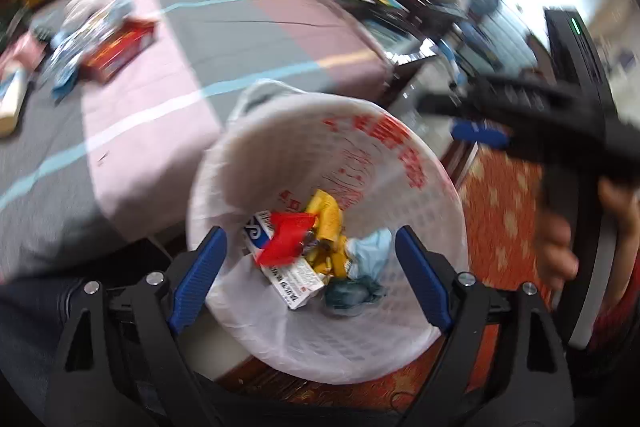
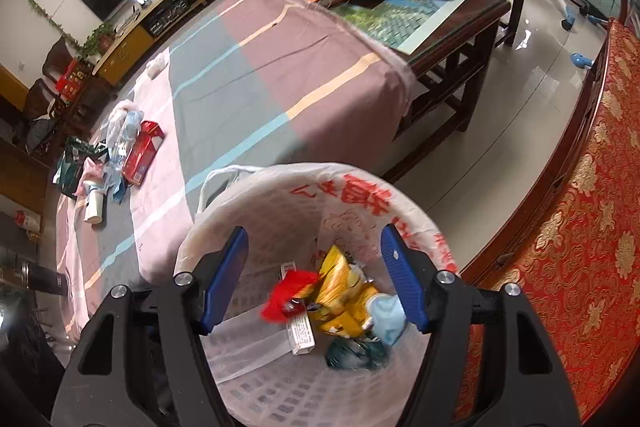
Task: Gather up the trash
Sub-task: 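Drop the red bag into the basket with the right tool while the left drops the dark bag, then grasp the clear snack wrapper with the right tool while the left grasps the white paper cup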
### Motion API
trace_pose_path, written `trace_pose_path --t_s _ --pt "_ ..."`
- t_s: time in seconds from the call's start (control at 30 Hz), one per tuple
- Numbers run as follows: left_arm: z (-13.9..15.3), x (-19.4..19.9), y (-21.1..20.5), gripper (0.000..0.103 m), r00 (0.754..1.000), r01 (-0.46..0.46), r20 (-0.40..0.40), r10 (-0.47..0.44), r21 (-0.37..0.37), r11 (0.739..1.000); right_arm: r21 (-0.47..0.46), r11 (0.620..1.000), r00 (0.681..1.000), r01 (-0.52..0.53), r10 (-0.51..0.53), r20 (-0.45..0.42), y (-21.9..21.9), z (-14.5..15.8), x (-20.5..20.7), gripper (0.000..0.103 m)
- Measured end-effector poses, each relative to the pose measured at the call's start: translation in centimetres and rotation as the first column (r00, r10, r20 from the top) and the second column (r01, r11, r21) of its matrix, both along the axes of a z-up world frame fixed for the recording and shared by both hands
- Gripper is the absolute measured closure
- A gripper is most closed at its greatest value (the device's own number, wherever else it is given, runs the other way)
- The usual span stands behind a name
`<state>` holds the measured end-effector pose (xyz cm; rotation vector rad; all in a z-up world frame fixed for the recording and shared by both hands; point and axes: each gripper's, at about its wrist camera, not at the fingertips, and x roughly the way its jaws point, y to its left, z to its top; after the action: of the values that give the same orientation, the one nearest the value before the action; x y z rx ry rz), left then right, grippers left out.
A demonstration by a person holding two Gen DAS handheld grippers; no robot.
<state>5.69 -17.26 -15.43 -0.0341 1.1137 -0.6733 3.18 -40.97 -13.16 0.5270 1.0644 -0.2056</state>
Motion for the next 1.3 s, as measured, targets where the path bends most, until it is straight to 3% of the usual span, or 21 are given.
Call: trace_pose_path --t_s 0.07,0.17,0.33,0.53,0.7,0.8,0.9,0.97,1.03,1.07,1.1,1.13,1.3 --pt "-0.5 1.5 2.5 0.017 0.992 -0.120 -0.054 0.118 -0.029 0.992 0.006 1.000 1.000 -0.017 0.017 -0.003 0.8 -0.2 0.4 0.035" --pt "-0.8 3.0 5.8 0.017 0.949 -0.311 -0.032 0.313 0.044 0.949 0.007 0.999 0.999 -0.046 0.046 0.006 2.2 -0.1 1.2 0.035" --pt "-0.5 4.2 10.7 0.017 0.830 -0.557 0.078 0.552 0.164 0.814 0.056 0.994 0.995 -0.092 0.090 0.046 5.2 0.1 4.1 0.035" --pt "1.5 4.8 15.2 0.014 0.707 -0.705 0.268 0.655 0.196 0.681 0.091 0.980 0.979 -0.176 0.165 0.120 11.1 0.4 10.6 0.035" --pt "1.7 5.4 18.7 0.012 0.631 -0.773 0.327 0.704 0.182 0.608 0.118 0.952 0.953 -0.283 0.265 0.147 17.6 0.3 18.1 0.035" --pt "1.2 5.1 21.1 0.012 0.622 -0.777 0.226 0.749 0.059 0.627 0.066 0.944 0.941 -0.323 0.314 0.126 21.4 -0.8 22.6 0.035" --pt "1.5 4.7 22.4 0.010 0.588 -0.796 0.214 0.780 -0.018 0.605 0.077 0.940 0.943 -0.332 0.330 0.040 23.7 -3.7 26.6 0.035" --pt "1.4 4.8 22.6 0.009 0.587 -0.795 0.217 0.780 -0.025 0.606 0.092 0.952 0.956 -0.291 0.292 0.011 23.9 -4.9 27.7 0.036" --pt "1.0 5.0 23.1 0.009 0.587 -0.796 0.188 0.787 -0.041 0.604 0.059 0.950 0.952 -0.306 0.305 0.024 24.4 -4.5 27.8 0.063" --pt "0.8 5.1 23.3 0.009 0.584 -0.799 0.173 0.793 -0.047 0.599 0.095 0.937 0.942 -0.335 0.334 0.029 24.7 -4.6 27.7 0.068" --pt "0.6 5.2 23.5 0.009 0.578 -0.805 0.158 0.801 -0.054 0.591 0.122 0.929 0.936 -0.351 0.348 0.045 24.8 -4.6 27.3 0.085" --pt "0.5 5.4 23.9 0.009 0.570 -0.811 0.146 0.809 -0.061 0.582 0.124 0.917 0.925 -0.379 0.376 0.052 25.1 -4.7 26.9 0.092" --pt "1.4 7.1 25.0 0.009 0.542 -0.828 0.212 0.813 -0.032 0.560 0.124 0.873 0.881 -0.473 0.470 0.053 24.7 -4.9 22.8 0.095"
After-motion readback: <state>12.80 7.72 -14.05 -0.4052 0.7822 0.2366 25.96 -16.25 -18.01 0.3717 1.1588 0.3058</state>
